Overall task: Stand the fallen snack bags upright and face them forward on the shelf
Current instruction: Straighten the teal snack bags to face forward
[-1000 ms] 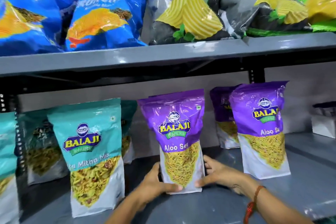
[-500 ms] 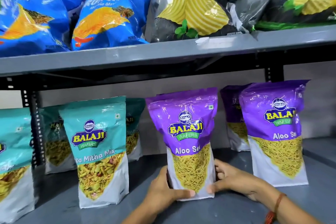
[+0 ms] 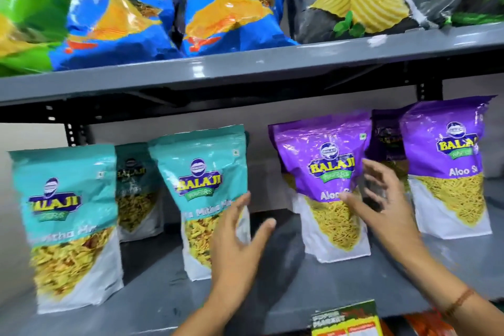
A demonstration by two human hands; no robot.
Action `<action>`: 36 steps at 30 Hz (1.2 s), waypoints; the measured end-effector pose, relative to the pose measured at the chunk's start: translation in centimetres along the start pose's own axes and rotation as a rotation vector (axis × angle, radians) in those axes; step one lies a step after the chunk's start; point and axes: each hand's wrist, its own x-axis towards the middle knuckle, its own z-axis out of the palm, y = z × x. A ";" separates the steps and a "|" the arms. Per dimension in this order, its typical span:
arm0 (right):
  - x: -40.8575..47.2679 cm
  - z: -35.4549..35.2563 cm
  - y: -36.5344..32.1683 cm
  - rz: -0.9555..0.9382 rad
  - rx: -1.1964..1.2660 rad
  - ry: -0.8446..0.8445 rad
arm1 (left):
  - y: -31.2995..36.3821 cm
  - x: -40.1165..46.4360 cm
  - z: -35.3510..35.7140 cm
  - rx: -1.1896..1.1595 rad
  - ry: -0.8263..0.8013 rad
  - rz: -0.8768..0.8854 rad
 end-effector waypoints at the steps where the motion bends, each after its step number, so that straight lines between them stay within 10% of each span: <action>1: -0.8 1.8 -1.3 -0.048 -0.031 0.021 | 0.0 0.8 -1.9 -0.018 0.072 0.033; 6: -4.4 10.9 -3.1 0.024 -0.097 -0.221 | -3.3 3.2 -9.7 -0.050 0.227 -0.029; 14: -5.9 17.1 2.2 0.395 -0.106 -0.754 | -10.6 2.6 -12.2 -0.126 -0.514 -0.529; 36: -6.1 18.5 5.8 0.380 -0.084 -0.803 | -11.1 2.1 -13.0 -0.080 -0.493 -0.549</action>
